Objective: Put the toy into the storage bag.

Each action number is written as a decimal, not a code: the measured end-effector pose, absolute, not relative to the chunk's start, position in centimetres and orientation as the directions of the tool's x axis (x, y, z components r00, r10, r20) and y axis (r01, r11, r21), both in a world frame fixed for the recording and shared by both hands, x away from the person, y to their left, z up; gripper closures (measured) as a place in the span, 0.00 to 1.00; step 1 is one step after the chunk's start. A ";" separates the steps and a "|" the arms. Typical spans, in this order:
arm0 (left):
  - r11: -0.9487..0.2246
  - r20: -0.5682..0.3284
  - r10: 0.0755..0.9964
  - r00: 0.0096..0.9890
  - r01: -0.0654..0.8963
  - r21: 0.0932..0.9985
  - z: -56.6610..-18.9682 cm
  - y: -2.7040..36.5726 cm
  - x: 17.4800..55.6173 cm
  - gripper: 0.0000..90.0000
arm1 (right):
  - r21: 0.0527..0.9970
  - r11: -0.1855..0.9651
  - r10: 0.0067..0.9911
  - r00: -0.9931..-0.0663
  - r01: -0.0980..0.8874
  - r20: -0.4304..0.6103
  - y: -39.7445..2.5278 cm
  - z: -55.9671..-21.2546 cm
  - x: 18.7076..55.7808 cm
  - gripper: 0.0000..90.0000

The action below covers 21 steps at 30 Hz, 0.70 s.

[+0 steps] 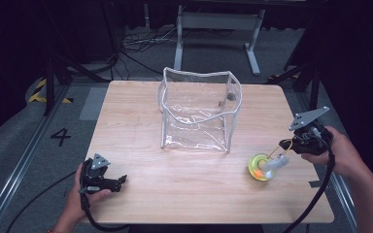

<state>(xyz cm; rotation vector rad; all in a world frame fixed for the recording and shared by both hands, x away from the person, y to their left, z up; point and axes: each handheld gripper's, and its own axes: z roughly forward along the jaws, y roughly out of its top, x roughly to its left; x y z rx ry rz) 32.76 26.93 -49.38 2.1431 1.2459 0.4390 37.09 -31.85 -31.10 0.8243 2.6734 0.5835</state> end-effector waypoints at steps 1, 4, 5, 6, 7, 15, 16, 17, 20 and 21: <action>-0.368 -0.020 0.865 0.501 0.661 0.654 -49.4 26.9 32.8 0.01 | 0.450 0.760 0.583 -0.798 0.469 -0.153 -31.8 -31.1 37.1 0.98; -0.368 -0.020 0.865 0.501 0.662 0.653 -49.4 26.9 32.8 0.01 | 0.442 0.765 0.580 -0.799 0.468 -0.159 -31.6 -30.8 37.1 0.98; -0.368 -0.019 0.865 0.501 0.661 0.654 -49.4 26.9 32.8 0.01 | 0.439 0.768 0.580 -0.797 0.466 -0.168 -31.5 -30.7 37.2 0.98; -0.368 -0.019 0.865 0.501 0.661 0.654 -49.4 26.9 32.8 0.01 | 0.440 0.766 0.583 -0.795 0.469 -0.168 -31.5 -30.5 37.2 0.98; -0.368 -0.020 0.865 0.501 0.662 0.653 -49.4 26.9 32.8 0.01 | 0.440 0.766 0.583 -0.795 0.469 -0.168 -31.5 -30.5 37.2 0.98; -0.368 -0.020 0.865 0.501 0.662 0.653 -49.4 26.9 32.8 0.01 | 0.447 0.769 0.583 -0.788 0.458 -0.196 -30.9 -28.6 37.7 0.98; -0.367 -0.020 0.866 0.500 0.662 0.653 -49.4 26.9 32.8 0.01 | 0.449 0.766 0.587 -0.785 0.459 -0.199 -30.8 -28.3 37.7 0.98; -0.367 -0.020 0.866 0.499 0.663 0.653 -49.4 26.9 32.7 0.01 | 0.450 0.768 0.585 -0.786 0.456 -0.200 -30.7 -28.0 37.8 0.98; -0.364 -0.022 0.867 0.498 0.662 0.655 -49.4 26.9 32.7 0.01 | 0.452 0.769 0.586 -0.781 0.452 -0.216 -30.4 -26.9 38.1 0.98; -0.364 -0.022 0.867 0.498 0.663 0.655 -49.4 26.9 32.7 0.01 | 0.450 0.774 0.581 -0.783 0.446 -0.222 -30.3 -26.6 38.3 0.98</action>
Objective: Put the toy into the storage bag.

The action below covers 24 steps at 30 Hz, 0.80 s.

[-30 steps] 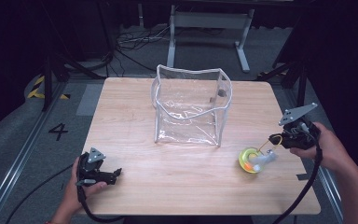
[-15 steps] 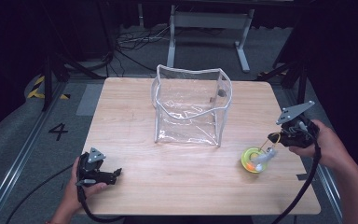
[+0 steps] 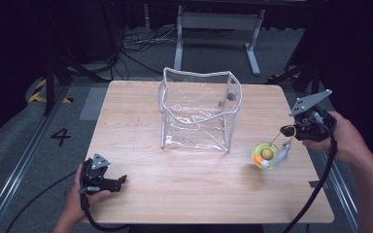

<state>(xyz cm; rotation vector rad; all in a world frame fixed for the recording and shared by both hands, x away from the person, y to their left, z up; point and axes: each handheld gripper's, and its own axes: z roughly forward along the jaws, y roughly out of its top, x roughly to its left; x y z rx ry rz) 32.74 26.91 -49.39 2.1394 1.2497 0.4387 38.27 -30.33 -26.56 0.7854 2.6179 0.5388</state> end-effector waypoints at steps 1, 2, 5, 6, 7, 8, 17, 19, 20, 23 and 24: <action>-0.364 -0.022 0.867 0.498 0.663 0.654 -49.4 26.9 32.7 0.01 | 0.453 0.770 0.586 -0.779 0.449 -0.224 -30.2 -26.2 38.4 0.98; -0.365 -0.020 0.867 0.497 0.663 0.653 -49.4 26.9 32.7 0.01 | 0.454 0.770 0.587 -0.776 0.449 -0.228 -30.1 -25.9 38.5 0.98; -0.364 -0.022 0.867 0.498 0.663 0.654 -49.4 26.9 32.7 0.01 | 0.457 0.770 0.589 -0.771 0.445 -0.241 -29.8 -24.9 38.9 0.98; -0.363 -0.023 0.867 0.498 0.664 0.654 -49.4 26.9 32.7 0.01 | 0.459 0.771 0.588 -0.770 0.442 -0.246 -29.7 -24.5 39.0 0.98; -0.363 -0.023 0.867 0.497 0.663 0.654 -49.4 26.9 32.7 0.01 | 0.466 0.769 0.586 -0.773 0.438 -0.241 -29.7 -24.1 39.2 0.98; -0.363 -0.023 0.867 0.497 0.663 0.654 -49.4 26.9 32.7 0.01 | 0.471 0.764 0.593 -0.768 0.442 -0.241 -29.6 -23.8 39.3 0.98; -0.364 -0.021 0.868 0.497 0.664 0.653 -49.4 26.9 32.7 0.01 | 0.481 0.763 0.600 -0.750 0.432 -0.277 -28.8 -20.6 40.7 0.98; -0.364 -0.023 0.867 0.497 0.664 0.653 -49.4 26.9 32.7 0.01 | 0.486 0.761 0.603 -0.744 0.429 -0.289 -28.4 -19.4 41.3 0.98; -0.364 -0.023 0.867 0.497 0.664 0.653 -49.4 26.9 32.7 0.01 | 0.488 0.760 0.604 -0.742 0.428 -0.291 -28.3 -19.1 41.4 0.98; -0.364 -0.023 0.867 0.498 0.664 0.654 -49.4 26.9 32.7 0.01 | 0.490 0.760 0.607 -0.735 0.427 -0.301 -28.0 -17.8 42.0 0.98; -0.364 -0.023 0.867 0.498 0.664 0.654 -49.4 26.9 32.7 0.01 | 0.493 0.760 0.608 -0.733 0.424 -0.307 -27.8 -17.4 42.1 0.98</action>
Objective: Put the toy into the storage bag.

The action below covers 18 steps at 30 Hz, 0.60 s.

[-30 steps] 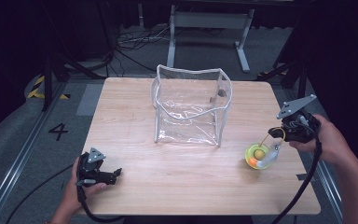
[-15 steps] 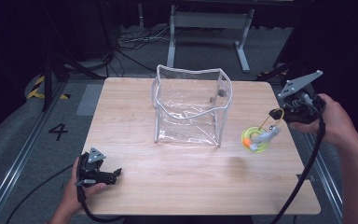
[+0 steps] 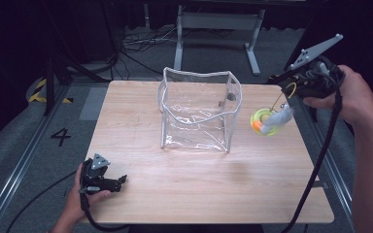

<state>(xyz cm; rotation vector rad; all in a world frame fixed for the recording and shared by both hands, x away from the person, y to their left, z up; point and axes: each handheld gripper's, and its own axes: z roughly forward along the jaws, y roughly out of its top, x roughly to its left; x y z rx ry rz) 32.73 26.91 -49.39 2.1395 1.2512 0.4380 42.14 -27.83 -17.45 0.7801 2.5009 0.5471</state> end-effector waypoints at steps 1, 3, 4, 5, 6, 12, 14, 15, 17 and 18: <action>-0.364 -0.022 0.867 0.498 0.663 0.654 -49.4 26.9 32.7 0.01 | 0.492 0.762 0.605 -0.732 0.420 -0.312 -27.7 -16.9 42.3 0.98; -0.364 -0.022 0.867 0.498 0.663 0.655 -49.4 26.9 32.7 0.01 | 0.500 0.763 0.602 -0.732 0.409 -0.319 -27.3 -15.9 42.7 0.98; -0.363 -0.023 0.867 0.497 0.664 0.654 -49.4 26.9 32.7 0.01 | 0.501 0.763 0.602 -0.731 0.407 -0.323 -27.1 -15.4 42.8 0.98; -0.363 -0.023 0.867 0.497 0.664 0.654 -49.4 26.9 32.7 0.01 | 0.501 0.763 0.602 -0.731 0.407 -0.323 -27.1 -15.4 42.8 0.98; -0.364 -0.022 0.867 0.498 0.663 0.654 -49.4 26.9 32.7 0.01 | 0.503 0.763 0.602 -0.728 0.405 -0.327 -26.8 -15.0 43.0 0.98; -0.364 -0.022 0.867 0.498 0.663 0.654 -49.4 26.9 32.7 0.01 | 0.504 0.774 0.585 -0.738 0.384 -0.336 -25.2 -13.0 44.3 0.98; -0.364 -0.022 0.867 0.498 0.663 0.655 -49.4 26.9 32.7 0.01 | 0.506 0.773 0.584 -0.740 0.382 -0.333 -24.7 -12.6 44.8 0.98; -0.364 -0.022 0.867 0.498 0.663 0.655 -49.4 26.9 32.7 0.01 | 0.503 0.777 0.580 -0.741 0.379 -0.337 -24.3 -12.4 45.1 0.98; -0.364 -0.021 0.867 0.498 0.662 0.655 -49.4 26.9 32.7 0.01 | 0.507 0.776 0.579 -0.742 0.375 -0.337 -24.1 -12.2 45.3 0.98; -0.364 -0.022 0.867 0.498 0.663 0.654 -49.4 26.9 32.7 0.01 | 0.507 0.779 0.573 -0.748 0.370 -0.335 -23.5 -12.0 45.6 0.98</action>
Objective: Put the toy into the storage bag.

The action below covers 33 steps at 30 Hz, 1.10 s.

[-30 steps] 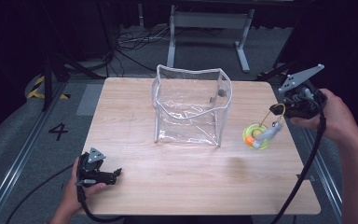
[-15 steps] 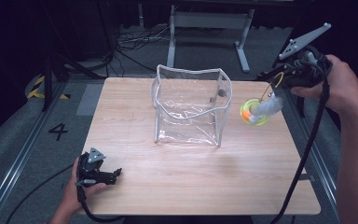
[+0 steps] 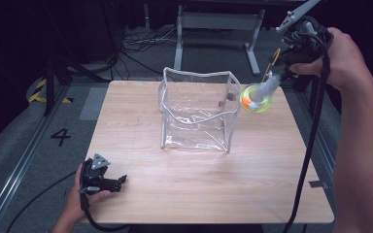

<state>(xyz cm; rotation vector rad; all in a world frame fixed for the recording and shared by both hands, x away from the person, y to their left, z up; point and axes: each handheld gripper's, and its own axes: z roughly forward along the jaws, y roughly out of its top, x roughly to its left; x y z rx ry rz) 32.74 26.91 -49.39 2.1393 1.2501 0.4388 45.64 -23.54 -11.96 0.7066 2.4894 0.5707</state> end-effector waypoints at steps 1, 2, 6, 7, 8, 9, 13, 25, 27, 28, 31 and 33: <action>-0.364 -0.022 0.867 0.498 0.663 0.655 -49.4 26.9 32.7 0.01 | 0.507 0.779 0.573 -0.748 0.370 -0.335 -23.5 -12.0 45.6 0.98; -0.364 -0.022 0.867 0.498 0.663 0.654 -49.4 26.9 32.7 0.01 | 0.512 0.778 0.573 -0.747 0.365 -0.338 -23.3 -11.9 45.8 0.98; -0.364 -0.023 0.867 0.498 0.663 0.654 -49.4 26.9 32.7 0.01 | 0.516 0.779 0.567 -0.751 0.356 -0.339 -22.2 -11.6 46.5 0.98; -0.364 -0.022 0.867 0.498 0.663 0.654 -49.4 26.9 32.7 0.01 | 0.515 0.781 0.565 -0.752 0.354 -0.340 -21.9 -11.6 46.8 0.98; -0.364 -0.022 0.867 0.498 0.663 0.654 -49.4 26.9 32.7 0.01 | 0.518 0.779 0.566 -0.752 0.353 -0.339 -21.5 -11.5 47.0 0.98; -0.364 -0.022 0.867 0.498 0.663 0.654 -49.4 26.9 32.7 0.01 | 0.516 0.781 0.563 -0.754 0.350 -0.340 -21.2 -11.5 47.2 0.98; -0.364 -0.023 0.867 0.498 0.663 0.654 -49.4 26.9 32.7 0.01 | 0.516 0.788 0.550 -0.763 0.338 -0.339 -19.9 -11.4 47.8 0.98; -0.366 -0.024 0.866 0.500 0.665 0.650 -49.3 26.9 32.7 0.01 | 0.532 0.790 0.524 -0.788 0.306 -0.324 -16.7 -12.0 49.4 0.98; -0.366 -0.024 0.866 0.500 0.665 0.650 -49.3 26.9 32.7 0.01 | 0.532 0.789 0.524 -0.790 0.309 -0.318 -16.2 -12.3 49.7 0.98; -0.364 -0.023 0.867 0.498 0.663 0.654 -49.4 26.9 32.7 0.01 | 0.530 0.789 0.525 -0.790 0.311 -0.317 -16.0 -12.5 49.8 0.98; -0.364 -0.022 0.867 0.498 0.663 0.654 -49.4 26.9 32.7 0.01 | 0.524 0.794 0.516 -0.798 0.308 -0.313 -15.2 -13.0 50.2 0.98; -0.364 -0.022 0.867 0.498 0.663 0.654 -49.4 26.9 32.7 0.01 | 0.515 0.800 0.510 -0.800 0.307 -0.315 -14.7 -13.6 50.4 0.98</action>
